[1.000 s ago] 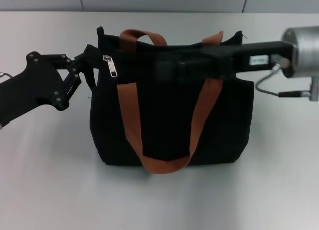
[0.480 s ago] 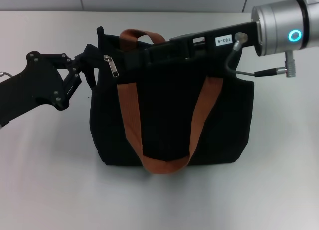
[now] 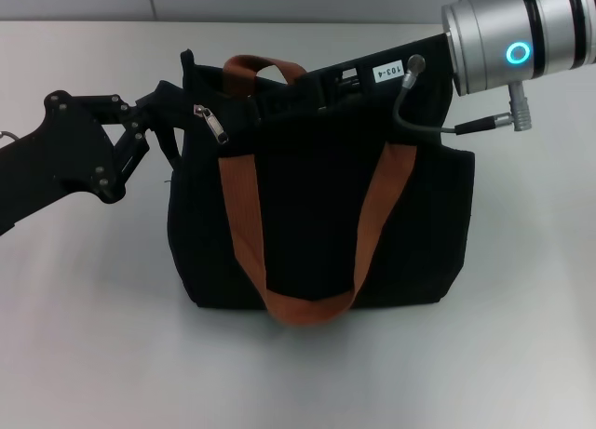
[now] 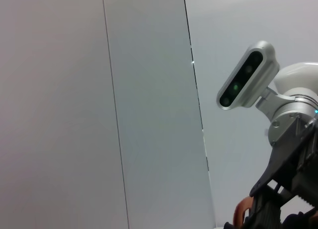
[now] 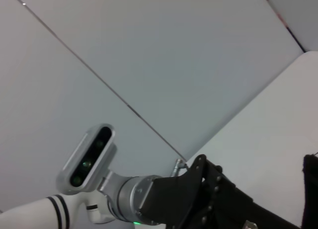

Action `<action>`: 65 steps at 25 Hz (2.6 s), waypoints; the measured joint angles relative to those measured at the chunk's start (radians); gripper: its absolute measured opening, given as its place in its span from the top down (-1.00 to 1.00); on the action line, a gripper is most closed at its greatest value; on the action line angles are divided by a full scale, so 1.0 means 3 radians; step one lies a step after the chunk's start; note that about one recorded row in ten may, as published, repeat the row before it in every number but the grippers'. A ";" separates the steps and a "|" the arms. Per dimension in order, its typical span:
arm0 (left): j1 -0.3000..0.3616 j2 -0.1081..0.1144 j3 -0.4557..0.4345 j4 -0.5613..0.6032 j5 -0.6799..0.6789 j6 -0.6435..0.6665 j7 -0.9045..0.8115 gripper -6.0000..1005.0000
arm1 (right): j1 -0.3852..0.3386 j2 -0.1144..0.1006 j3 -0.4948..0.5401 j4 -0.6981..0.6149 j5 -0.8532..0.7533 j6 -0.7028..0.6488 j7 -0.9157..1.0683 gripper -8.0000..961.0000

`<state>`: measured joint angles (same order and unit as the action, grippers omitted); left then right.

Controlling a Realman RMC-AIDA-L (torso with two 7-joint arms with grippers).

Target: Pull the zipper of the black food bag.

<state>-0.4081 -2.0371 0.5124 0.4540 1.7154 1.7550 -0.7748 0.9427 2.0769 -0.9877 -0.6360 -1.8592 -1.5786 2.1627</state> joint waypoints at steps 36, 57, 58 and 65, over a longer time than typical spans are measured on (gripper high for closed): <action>-0.0113 -0.0006 -0.0005 0.0041 -0.0079 0.0079 -0.0265 0.90 | 0.0222 0.0026 -0.0318 -0.0078 -0.0123 0.0298 0.0123 0.65; -0.0090 0.0010 -0.0085 0.0041 -0.0076 0.0035 -0.0254 0.88 | 0.0065 0.0011 -0.0317 -0.0439 -0.0215 0.0265 0.0365 0.98; -0.0089 0.0010 -0.0090 0.0041 -0.0077 0.0034 -0.0254 0.88 | 0.0062 0.0011 -0.0317 -0.0455 -0.0237 0.0264 0.0374 0.98; -0.0091 0.0015 -0.0095 0.0064 -0.0076 0.0034 -0.0251 0.88 | 0.0034 0.0012 -0.0322 -0.0572 -0.0359 0.0259 0.0489 0.99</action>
<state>-0.4354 -2.0325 0.4837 0.4732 1.6925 1.7652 -0.8501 0.9529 2.0804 -1.0843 -0.8076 -1.9670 -1.5010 2.3094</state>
